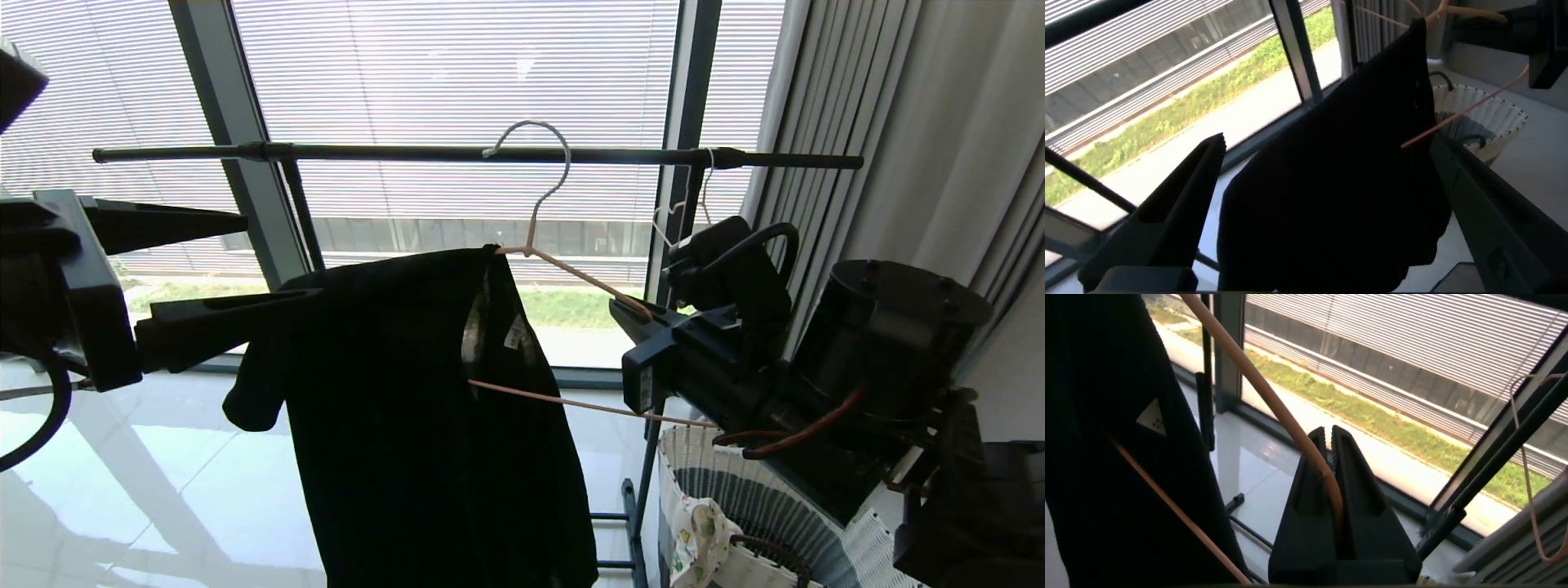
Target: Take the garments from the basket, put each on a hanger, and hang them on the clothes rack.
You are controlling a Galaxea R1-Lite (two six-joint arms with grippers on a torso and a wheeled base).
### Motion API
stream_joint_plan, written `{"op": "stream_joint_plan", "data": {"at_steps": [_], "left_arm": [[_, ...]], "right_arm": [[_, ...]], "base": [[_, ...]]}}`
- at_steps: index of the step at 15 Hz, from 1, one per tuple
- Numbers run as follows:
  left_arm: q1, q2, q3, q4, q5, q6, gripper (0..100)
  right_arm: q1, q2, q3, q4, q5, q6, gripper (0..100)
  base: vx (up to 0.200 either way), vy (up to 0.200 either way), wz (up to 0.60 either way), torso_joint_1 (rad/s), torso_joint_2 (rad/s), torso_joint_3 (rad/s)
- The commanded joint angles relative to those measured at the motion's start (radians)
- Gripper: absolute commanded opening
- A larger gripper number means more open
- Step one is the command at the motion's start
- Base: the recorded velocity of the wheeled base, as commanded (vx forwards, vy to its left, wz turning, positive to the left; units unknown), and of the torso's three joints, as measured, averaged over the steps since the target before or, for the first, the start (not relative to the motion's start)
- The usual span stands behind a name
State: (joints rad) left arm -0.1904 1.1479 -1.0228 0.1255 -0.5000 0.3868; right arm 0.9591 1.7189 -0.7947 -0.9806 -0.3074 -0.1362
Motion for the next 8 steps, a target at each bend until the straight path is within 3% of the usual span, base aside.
{"op": "stream_joint_plan", "data": {"at_steps": [1, 4, 8], "left_arm": [[-0.018, -0.01, 0.043, 0.002, -0.029, 0.037, 100], [-0.084, 0.016, 0.075, 0.002, -0.032, 0.084, 100], [-0.192, 0.035, 0.155, 0.002, -0.029, 0.087, 100]], "right_arm": [[0.004, -0.035, 0.066, -0.027, 0.024, -0.028, 0], [0.023, -0.068, 0.134, -0.043, 0.068, -0.092, 0], [0.062, -0.068, 0.132, -0.043, 0.068, -0.12, 0]], "base": [[0.0, 0.0, 0.0, 0.0, 0.0, 0.0], [0.0, 0.0, 0.0, 0.0, 0.0, 0.0], [0.0, 0.0, 0.0, 0.0, 0.0, 0.0]]}}
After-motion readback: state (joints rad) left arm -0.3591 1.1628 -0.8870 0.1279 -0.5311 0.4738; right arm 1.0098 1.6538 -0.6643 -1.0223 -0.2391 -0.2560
